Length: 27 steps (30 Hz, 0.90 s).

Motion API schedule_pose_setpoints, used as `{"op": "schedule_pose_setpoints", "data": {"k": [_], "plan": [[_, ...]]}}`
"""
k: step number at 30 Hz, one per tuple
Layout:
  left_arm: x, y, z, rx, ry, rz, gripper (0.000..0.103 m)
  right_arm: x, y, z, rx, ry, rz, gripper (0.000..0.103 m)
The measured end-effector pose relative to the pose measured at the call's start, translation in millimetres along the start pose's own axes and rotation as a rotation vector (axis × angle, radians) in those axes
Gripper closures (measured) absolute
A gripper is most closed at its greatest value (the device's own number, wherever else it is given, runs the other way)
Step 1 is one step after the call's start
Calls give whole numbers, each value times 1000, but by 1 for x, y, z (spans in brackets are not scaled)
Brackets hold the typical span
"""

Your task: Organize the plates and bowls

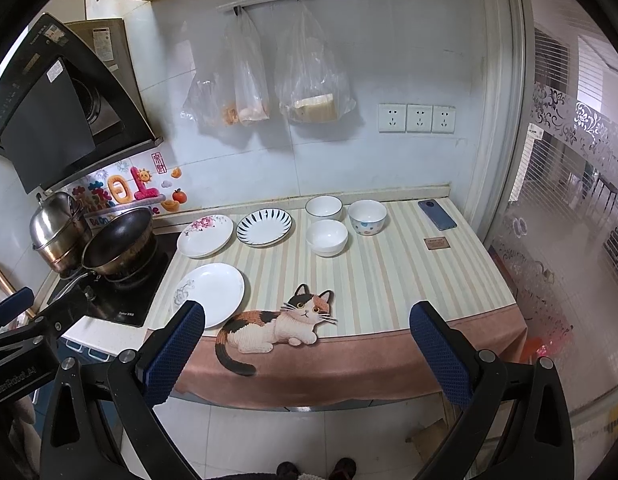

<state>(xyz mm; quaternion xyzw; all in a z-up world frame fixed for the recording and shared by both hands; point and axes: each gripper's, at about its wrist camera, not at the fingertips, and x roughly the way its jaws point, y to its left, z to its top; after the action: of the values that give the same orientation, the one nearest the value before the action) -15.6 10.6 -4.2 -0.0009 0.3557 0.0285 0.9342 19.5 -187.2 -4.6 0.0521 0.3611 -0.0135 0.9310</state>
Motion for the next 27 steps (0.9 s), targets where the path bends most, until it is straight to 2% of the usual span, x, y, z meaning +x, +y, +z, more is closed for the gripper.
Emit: {"op": "schedule_pose_setpoints", "data": {"k": [18, 27], "plan": [[4, 1, 0, 0, 9, -1, 0, 8, 3, 2, 2, 12, -1, 0], [21, 20, 8, 2, -3, -11, 0, 23, 11, 6, 48, 20, 34, 0]]}}
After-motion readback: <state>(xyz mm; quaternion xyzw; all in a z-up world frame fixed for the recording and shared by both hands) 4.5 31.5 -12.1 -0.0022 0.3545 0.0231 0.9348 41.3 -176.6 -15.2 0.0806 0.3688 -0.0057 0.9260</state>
